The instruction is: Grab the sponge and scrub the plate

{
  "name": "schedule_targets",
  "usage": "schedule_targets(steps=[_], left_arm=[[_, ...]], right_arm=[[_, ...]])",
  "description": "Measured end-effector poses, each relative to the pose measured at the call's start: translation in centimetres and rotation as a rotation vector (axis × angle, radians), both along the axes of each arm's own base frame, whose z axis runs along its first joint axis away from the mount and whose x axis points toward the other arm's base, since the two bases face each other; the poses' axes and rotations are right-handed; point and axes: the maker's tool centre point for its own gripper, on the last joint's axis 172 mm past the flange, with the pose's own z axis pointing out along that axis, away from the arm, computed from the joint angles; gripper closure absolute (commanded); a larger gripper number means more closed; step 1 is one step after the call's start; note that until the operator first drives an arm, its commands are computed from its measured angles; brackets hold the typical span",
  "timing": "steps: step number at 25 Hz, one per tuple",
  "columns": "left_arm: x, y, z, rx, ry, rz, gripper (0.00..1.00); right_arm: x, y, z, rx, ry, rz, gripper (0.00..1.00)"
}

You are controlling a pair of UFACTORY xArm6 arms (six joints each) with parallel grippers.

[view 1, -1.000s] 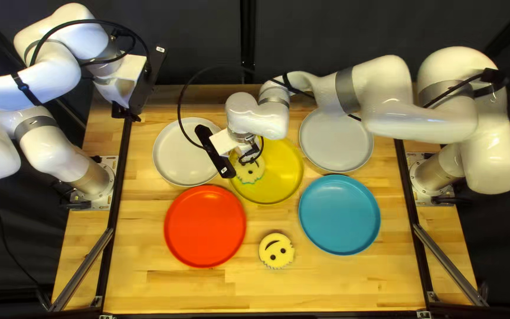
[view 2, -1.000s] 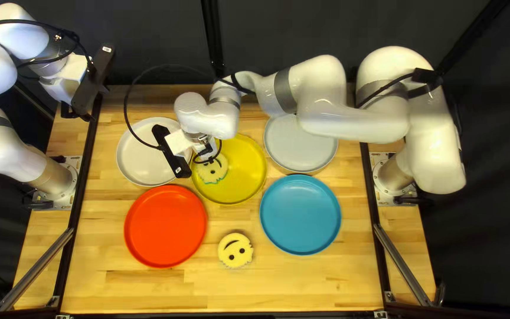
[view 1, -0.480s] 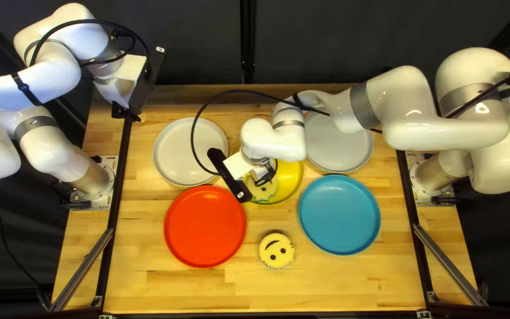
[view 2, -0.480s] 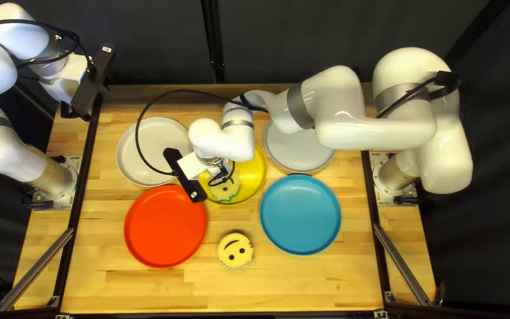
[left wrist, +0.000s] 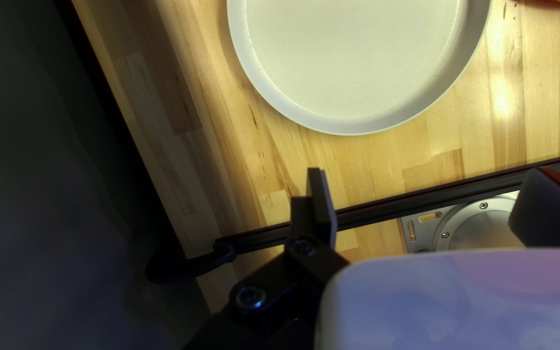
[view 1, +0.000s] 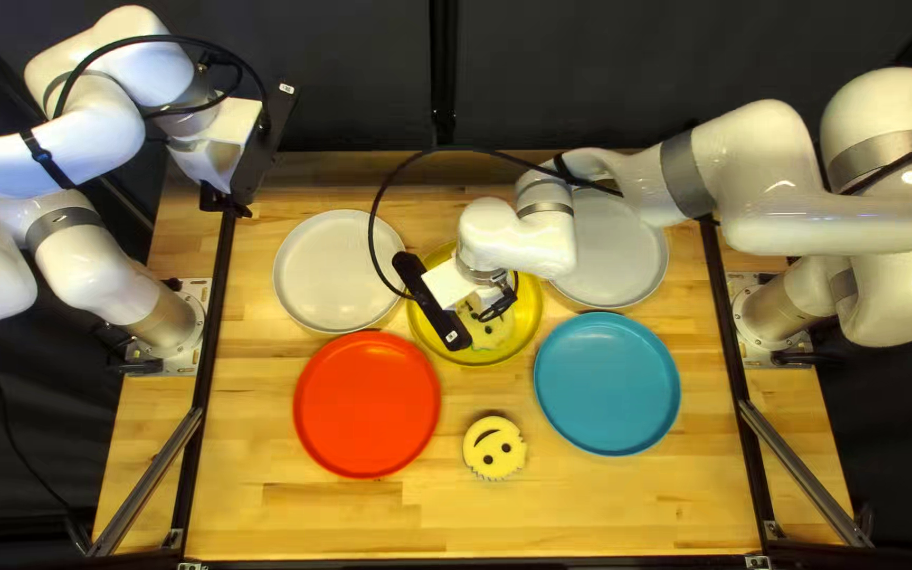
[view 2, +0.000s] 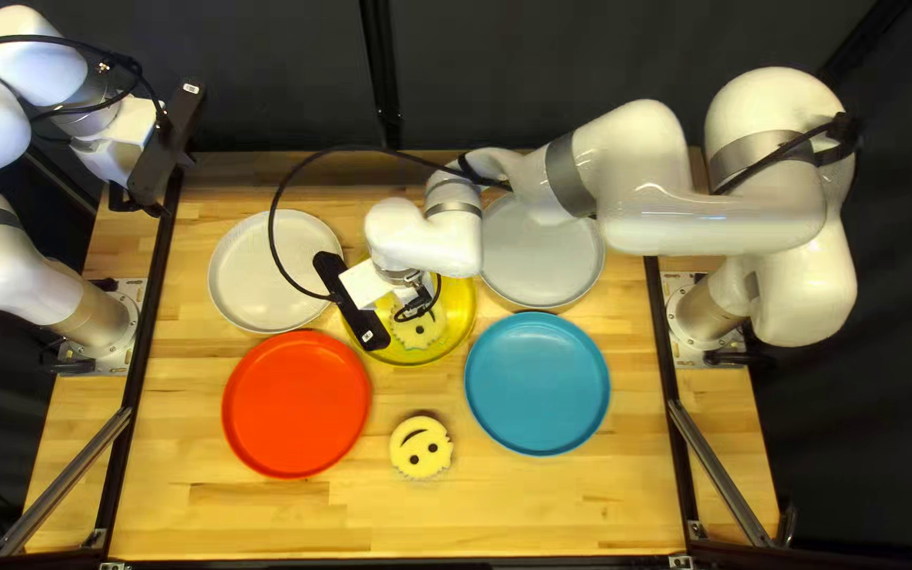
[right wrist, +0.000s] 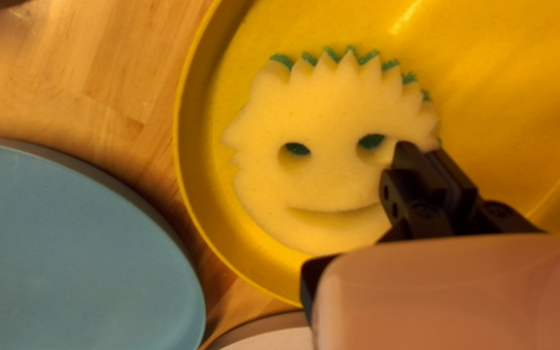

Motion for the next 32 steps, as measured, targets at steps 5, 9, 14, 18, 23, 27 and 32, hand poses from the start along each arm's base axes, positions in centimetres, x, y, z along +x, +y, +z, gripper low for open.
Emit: schedule_targets(steps=[5,9,14,18,23,27,32], left_arm=[[0.0,0.0,0.0,0.0,0.0,0.0,0.0],[0.0,0.0,0.0,0.0,0.0,0.0,0.0],[0.0,0.0,0.0,0.0,0.0,0.0,0.0],[0.0,0.0,0.0,0.0,0.0,0.0,0.0],[0.0,0.0,0.0,0.0,0.0,0.0,0.0],[0.0,0.0,0.0,0.0,0.0,0.0,0.0],[0.0,0.0,0.0,0.0,0.0,0.0,0.0]], right_arm=[[-0.4,-4.2,1.5,0.02,-0.01,-0.034,1.0],[-2.0,-8.1,2.7,0.038,-0.022,-0.095,1.0],[-3.3,-12.9,3.5,0.057,-0.032,-0.171,0.0],[-3.3,-17.1,3.6,0.069,-0.03,-0.226,0.0],[-3.8,-21.9,2.8,0.09,-0.009,-0.281,0.0],[-4.9,-22.8,2.7,0.107,0.004,-0.306,0.0],[-7.1,-22.2,3.0,0.115,0.012,-0.328,0.0]])
